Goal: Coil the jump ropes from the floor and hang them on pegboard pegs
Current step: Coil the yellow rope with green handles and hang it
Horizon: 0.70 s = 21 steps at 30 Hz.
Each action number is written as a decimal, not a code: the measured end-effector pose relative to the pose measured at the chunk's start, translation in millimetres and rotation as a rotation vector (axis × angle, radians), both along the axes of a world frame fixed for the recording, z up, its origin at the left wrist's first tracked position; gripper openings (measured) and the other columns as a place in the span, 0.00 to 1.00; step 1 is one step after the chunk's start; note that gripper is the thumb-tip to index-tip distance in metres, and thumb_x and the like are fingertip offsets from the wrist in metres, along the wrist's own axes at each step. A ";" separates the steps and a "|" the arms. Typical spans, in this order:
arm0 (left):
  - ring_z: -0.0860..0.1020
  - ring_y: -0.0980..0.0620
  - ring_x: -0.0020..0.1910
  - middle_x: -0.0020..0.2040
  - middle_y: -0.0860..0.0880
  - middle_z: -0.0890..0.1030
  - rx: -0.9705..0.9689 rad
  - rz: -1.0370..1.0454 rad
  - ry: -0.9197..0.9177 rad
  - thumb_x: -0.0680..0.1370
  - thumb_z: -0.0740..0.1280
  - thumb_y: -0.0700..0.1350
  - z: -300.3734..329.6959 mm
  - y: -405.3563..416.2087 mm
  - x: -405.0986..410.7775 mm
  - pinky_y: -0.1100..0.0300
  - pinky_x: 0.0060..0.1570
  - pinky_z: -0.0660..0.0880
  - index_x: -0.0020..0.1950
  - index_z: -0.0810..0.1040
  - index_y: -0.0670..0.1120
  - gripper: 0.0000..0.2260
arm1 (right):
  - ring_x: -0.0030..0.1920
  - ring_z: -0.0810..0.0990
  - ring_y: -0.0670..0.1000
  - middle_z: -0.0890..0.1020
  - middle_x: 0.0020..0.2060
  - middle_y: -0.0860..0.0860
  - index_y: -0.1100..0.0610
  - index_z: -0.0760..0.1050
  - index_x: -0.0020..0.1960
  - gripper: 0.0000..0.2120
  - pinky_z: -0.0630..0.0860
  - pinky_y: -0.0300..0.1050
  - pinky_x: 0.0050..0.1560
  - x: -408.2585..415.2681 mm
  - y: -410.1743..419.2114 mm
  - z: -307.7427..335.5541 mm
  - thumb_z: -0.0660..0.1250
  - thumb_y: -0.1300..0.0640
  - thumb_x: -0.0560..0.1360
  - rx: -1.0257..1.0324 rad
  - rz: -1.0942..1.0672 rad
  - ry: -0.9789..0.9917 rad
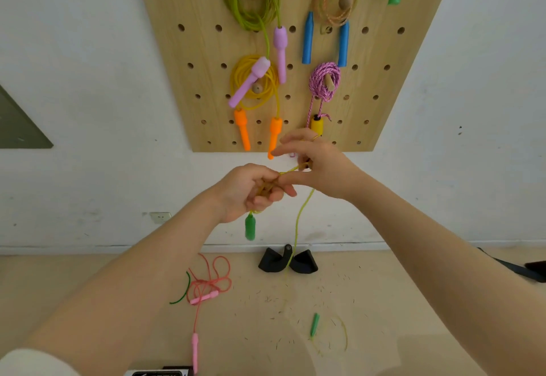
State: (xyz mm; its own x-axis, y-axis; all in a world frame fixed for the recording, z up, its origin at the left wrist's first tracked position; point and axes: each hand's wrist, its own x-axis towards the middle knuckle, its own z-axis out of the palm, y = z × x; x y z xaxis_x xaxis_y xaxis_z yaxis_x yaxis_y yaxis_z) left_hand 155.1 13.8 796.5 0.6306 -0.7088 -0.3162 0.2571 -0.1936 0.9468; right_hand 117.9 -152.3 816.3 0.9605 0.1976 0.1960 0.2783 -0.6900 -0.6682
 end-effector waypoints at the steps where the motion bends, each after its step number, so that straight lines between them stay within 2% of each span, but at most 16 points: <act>1: 0.61 0.57 0.21 0.25 0.50 0.70 -0.022 0.005 0.021 0.78 0.50 0.41 0.9 -0.4 0.4 0.63 0.25 0.53 0.43 0.78 0.35 0.18 | 0.39 0.71 0.37 0.74 0.49 0.42 0.55 0.79 0.54 0.12 0.67 0.27 0.42 -1.1 -2.8 1.0 0.72 0.58 0.71 0.061 0.033 0.089; 3: 0.60 0.57 0.20 0.23 0.51 0.67 -0.053 0.028 0.067 0.77 0.48 0.40 1.2 -2.4 0.4 0.66 0.22 0.56 0.40 0.77 0.35 0.19 | 0.34 0.71 0.38 0.78 0.38 0.43 0.54 0.80 0.46 0.03 0.67 0.27 0.36 -3.0 -9.6 0.5 0.67 0.59 0.74 0.161 0.061 0.229; 5: 0.59 0.57 0.20 0.22 0.51 0.64 -0.053 0.020 0.088 0.77 0.47 0.40 0.8 -5.3 -1.4 0.66 0.22 0.56 0.40 0.76 0.36 0.18 | 0.28 0.69 0.39 0.75 0.29 0.46 0.53 0.78 0.38 0.08 0.66 0.28 0.32 -5.6 -14.8 0.5 0.66 0.59 0.76 0.137 0.059 0.249; 8: 0.55 0.58 0.19 0.20 0.54 0.60 -0.021 -0.061 0.137 0.78 0.48 0.45 5.0 -11.9 -8.3 0.65 0.22 0.51 0.39 0.72 0.42 0.16 | 0.26 0.65 0.42 0.70 0.26 0.48 0.57 0.79 0.38 0.08 0.63 0.31 0.30 -10.8 -19.6 1.2 0.66 0.58 0.75 0.108 0.054 0.229; 10: 0.54 0.59 0.19 0.20 0.55 0.58 -0.053 -0.086 0.119 0.79 0.51 0.52 9.7 -17.4 -16.5 0.64 0.22 0.49 0.38 0.69 0.45 0.16 | 0.28 0.64 0.45 0.70 0.27 0.56 0.58 0.80 0.39 0.08 0.61 0.34 0.30 -16.1 -23.7 3.6 0.67 0.57 0.75 0.186 0.047 0.185; 12: 0.53 0.59 0.18 0.19 0.56 0.56 -0.211 -0.057 0.095 0.75 0.55 0.53 15.6 -23.8 -26.1 0.65 0.21 0.49 0.37 0.73 0.47 0.14 | 0.28 0.66 0.44 0.73 0.29 0.56 0.57 0.80 0.40 0.07 0.62 0.34 0.31 -22.7 -31.8 7.7 0.66 0.57 0.75 0.333 0.006 0.134; 14: 0.50 0.57 0.19 0.21 0.55 0.52 -0.415 0.032 0.172 0.74 0.55 0.51 20.7 -28.2 -35.4 0.66 0.20 0.49 0.38 0.81 0.50 0.15 | 0.27 0.66 0.41 0.73 0.28 0.48 0.55 0.79 0.40 0.08 0.63 0.31 0.30 -28.0 -44.3 8.3 0.64 0.57 0.76 0.437 -0.067 0.139; 15: 0.49 0.56 0.20 0.21 0.54 0.52 -0.514 0.073 0.216 0.74 0.55 0.50 22.2 -29.4 -39.0 0.66 0.20 0.49 0.42 0.83 0.50 0.16 | 0.27 0.66 0.40 0.73 0.27 0.46 0.55 0.79 0.42 0.09 0.64 0.30 0.30 -30.4 -50.2 5.7 0.63 0.56 0.77 0.447 -0.104 0.154; 17: 0.49 0.56 0.19 0.20 0.54 0.58 -0.658 0.109 0.247 0.74 0.58 0.50 23.7 -32.0 -45.0 0.67 0.19 0.51 0.52 0.83 0.49 0.16 | 0.27 0.67 0.40 0.76 0.31 0.46 0.55 0.80 0.45 0.11 0.66 0.30 0.32 -34.3 -58.7 -7.2 0.60 0.54 0.79 0.445 -0.162 0.201; 18: 0.50 0.57 0.18 0.21 0.54 0.67 -0.691 0.125 0.240 0.73 0.59 0.49 23.6 -34.8 -48.3 0.68 0.18 0.53 0.56 0.81 0.50 0.16 | 0.28 0.67 0.42 0.77 0.33 0.46 0.55 0.80 0.47 0.12 0.67 0.33 0.33 -36.2 -61.1 -16.0 0.59 0.54 0.79 0.435 -0.179 0.239; 19: 0.52 0.57 0.17 0.26 0.55 0.76 -0.701 0.156 0.226 0.75 0.59 0.49 22.5 -38.2 -51.4 0.70 0.18 0.55 0.60 0.78 0.52 0.16 | 0.29 0.67 0.44 0.77 0.34 0.47 0.55 0.80 0.50 0.12 0.68 0.36 0.33 -38.7 -61.8 -24.1 0.58 0.55 0.80 0.402 -0.187 0.296; 21: 0.60 0.60 0.15 0.39 0.53 0.84 -0.685 0.250 0.196 0.80 0.53 0.48 18.4 -46.9 -57.2 0.73 0.17 0.59 0.65 0.70 0.55 0.15 | 0.29 0.67 0.47 0.77 0.34 0.50 0.55 0.76 0.60 0.14 0.67 0.39 0.33 -46.0 -61.2 -36.6 0.54 0.55 0.81 0.233 -0.150 0.468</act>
